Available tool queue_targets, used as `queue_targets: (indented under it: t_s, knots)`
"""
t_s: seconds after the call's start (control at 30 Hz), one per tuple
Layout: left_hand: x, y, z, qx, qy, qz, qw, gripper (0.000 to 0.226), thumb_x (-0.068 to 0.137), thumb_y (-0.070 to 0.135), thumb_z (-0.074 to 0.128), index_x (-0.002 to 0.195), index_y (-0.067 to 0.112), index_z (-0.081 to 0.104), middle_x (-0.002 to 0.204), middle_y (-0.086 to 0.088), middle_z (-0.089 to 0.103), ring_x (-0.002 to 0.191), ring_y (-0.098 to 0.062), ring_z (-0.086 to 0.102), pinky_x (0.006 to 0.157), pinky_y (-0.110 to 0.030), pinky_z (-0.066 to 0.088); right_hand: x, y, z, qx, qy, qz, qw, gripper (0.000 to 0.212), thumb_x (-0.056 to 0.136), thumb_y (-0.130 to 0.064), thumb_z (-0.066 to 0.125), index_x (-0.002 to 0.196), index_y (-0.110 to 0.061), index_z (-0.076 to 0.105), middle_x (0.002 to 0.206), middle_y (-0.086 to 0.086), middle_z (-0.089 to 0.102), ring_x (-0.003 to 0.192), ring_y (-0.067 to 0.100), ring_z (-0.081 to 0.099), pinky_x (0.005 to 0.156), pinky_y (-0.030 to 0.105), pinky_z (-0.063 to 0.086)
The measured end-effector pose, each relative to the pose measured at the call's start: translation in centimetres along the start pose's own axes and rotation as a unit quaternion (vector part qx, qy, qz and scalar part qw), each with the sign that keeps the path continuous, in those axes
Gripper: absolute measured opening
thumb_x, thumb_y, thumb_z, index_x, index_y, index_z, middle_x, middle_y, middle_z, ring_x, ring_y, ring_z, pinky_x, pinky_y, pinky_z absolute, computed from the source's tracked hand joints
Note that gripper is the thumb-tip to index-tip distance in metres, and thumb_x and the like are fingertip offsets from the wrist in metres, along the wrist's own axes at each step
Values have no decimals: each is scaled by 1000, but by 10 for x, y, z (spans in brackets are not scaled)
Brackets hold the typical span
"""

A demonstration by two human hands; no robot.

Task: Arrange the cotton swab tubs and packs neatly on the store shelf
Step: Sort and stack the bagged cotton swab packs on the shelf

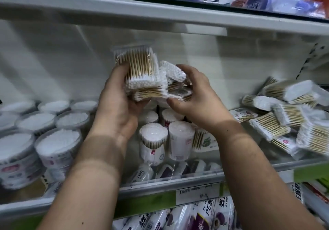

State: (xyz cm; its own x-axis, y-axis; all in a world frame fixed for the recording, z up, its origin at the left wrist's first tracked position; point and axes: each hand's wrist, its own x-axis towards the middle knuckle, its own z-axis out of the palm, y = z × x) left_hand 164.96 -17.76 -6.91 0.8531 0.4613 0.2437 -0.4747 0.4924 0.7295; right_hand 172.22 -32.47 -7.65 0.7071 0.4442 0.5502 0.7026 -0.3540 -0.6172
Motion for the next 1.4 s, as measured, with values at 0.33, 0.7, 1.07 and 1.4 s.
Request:
queue_targets:
  t_s: [0.33, 0.7, 1.07, 1.4]
  knots:
    - [-13, -31, 51, 1, 24, -32, 999, 39, 96, 34, 52, 124, 9, 61, 110, -12, 72, 103, -27, 69, 94, -52, 51, -20, 22, -51, -62, 40, 4, 997, 78, 78, -22, 78, 144, -36, 38, 134, -6, 42, 109, 0, 48, 104, 19, 40]
    - [-62, -112, 164, 0, -33, -64, 997, 28, 98, 33, 45, 105, 17, 67, 96, -5, 73, 92, -21, 67, 97, -51, 49, -87, 73, -179, -133, 63, 52, 988, 80, 79, -34, 73, 147, -37, 32, 138, -3, 40, 120, 7, 47, 104, 28, 42]
    - [-127, -237, 326, -9, -159, -156, 975, 30, 98, 34, 43, 106, 18, 67, 97, -6, 69, 93, -21, 62, 99, -49, 44, -195, 142, -359, -199, 106, 126, 966, 75, 87, -31, 69, 149, -36, 27, 144, -12, 35, 119, -5, 34, 102, 19, 34]
    - [-149, -313, 408, 21, -199, -200, 959, 34, 99, 35, 40, 104, 18, 69, 101, -6, 73, 97, -22, 67, 100, -55, 42, -241, 194, -439, -232, 132, 181, 947, 75, 89, -36, 67, 149, -41, 21, 150, -8, 31, 129, 12, 41, 104, 28, 39]
